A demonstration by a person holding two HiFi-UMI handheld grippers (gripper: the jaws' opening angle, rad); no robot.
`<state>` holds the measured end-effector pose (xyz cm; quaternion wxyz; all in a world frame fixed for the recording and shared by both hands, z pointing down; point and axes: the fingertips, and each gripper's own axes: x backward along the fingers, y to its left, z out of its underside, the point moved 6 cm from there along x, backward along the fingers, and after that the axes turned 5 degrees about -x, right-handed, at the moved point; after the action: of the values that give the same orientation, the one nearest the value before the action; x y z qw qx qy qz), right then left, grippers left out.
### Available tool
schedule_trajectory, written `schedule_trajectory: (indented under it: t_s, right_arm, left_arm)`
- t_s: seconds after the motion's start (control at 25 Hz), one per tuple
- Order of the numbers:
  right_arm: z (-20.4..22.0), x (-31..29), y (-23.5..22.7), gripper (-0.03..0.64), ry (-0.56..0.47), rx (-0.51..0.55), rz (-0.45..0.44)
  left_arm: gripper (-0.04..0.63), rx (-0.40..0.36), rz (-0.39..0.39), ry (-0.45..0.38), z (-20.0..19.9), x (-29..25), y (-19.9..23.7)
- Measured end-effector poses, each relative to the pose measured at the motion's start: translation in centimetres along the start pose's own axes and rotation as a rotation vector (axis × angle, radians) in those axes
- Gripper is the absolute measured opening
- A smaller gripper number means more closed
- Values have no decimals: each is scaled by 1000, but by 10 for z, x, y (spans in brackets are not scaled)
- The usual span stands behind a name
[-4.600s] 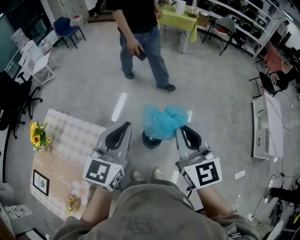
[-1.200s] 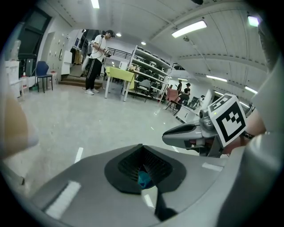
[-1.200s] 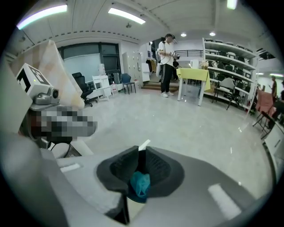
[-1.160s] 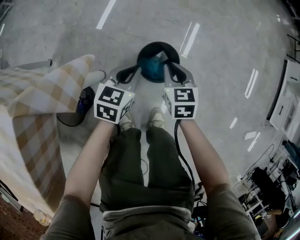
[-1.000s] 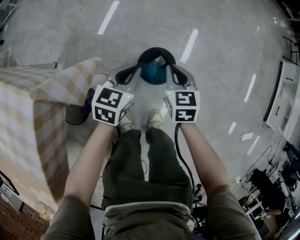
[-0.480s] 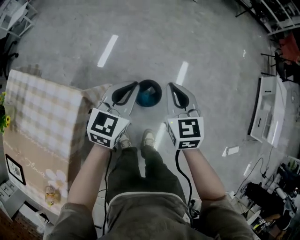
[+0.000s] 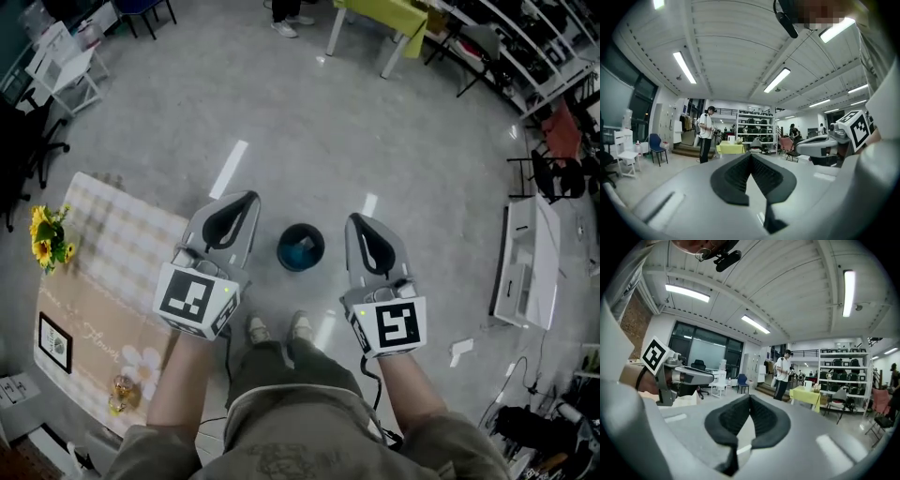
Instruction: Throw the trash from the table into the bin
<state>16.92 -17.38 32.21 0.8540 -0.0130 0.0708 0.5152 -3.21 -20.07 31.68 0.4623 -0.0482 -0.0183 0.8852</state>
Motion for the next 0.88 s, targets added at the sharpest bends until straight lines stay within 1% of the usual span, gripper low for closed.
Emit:
schedule_trajectory:
  t_s: [0.12,0.24,0.48,0.64,0.88]
  right_arm:
    - [-40,16,9,3,-59,-8,-20]
    - [-69,32,18,3,-106,9,-40]
    - [-115,51,37,3,-186,53,-66]
    - [-137,61,42,3,-241,78,-70]
    - [-155,82,43,3,-289,89,-69]
  left_arm:
    - [6,-21,-38,-46,-36,21,-1]
    - [7,-28,-66,-79,-63,40,-4]
    - [6,-72,-76,-106,-100,73,-10]
    - [7,-87,-91,-124,-118,85,-13]
    - [8,-101,-110,-145,-138,101,-22]
